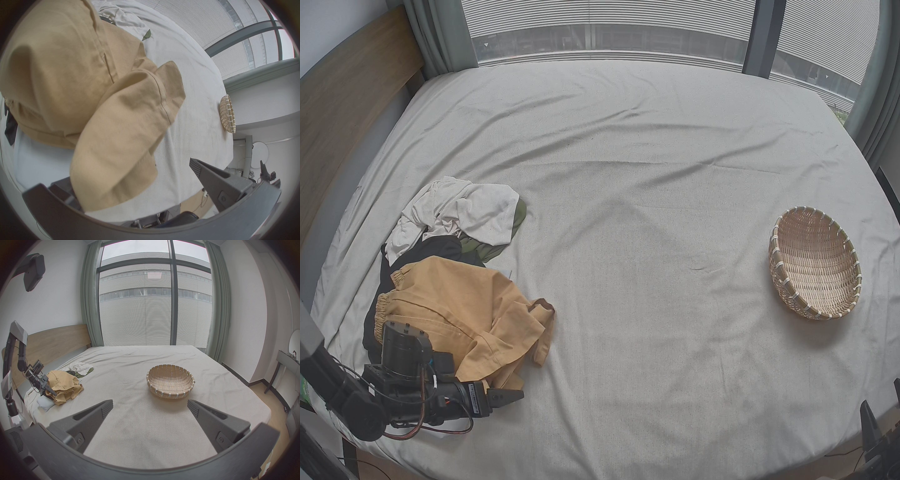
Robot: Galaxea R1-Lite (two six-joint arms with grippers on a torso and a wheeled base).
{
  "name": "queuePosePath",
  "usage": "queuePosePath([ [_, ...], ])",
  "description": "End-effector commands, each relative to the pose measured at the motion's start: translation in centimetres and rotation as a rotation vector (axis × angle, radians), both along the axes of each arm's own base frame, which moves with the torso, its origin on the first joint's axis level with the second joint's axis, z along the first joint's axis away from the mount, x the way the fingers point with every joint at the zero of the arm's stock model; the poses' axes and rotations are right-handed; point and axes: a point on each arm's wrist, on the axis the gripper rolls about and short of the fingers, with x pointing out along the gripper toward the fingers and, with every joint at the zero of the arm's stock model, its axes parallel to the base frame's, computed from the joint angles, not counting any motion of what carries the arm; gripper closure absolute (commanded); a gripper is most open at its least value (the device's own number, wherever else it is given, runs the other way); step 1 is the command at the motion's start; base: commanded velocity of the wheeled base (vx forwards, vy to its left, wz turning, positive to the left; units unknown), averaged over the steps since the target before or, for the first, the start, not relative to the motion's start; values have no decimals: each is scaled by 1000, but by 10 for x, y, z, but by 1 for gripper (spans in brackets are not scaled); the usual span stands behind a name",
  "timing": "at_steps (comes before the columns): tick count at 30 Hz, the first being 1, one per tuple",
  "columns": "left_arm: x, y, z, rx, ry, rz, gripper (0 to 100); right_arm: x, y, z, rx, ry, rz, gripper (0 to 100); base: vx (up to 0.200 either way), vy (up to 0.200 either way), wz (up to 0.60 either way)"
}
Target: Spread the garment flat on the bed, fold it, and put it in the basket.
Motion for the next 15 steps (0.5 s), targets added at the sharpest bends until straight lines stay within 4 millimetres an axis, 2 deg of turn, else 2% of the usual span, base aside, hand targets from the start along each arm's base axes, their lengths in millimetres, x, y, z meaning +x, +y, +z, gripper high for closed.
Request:
queuePosePath([
  [1,5,-1,-20,44,60,18,0,1,0,-5,0,12,1,0,0,0,0],
  [15,25,-7,-31,55,-70,16,0,1,0,-5,0,12,1,0,0,0,0],
])
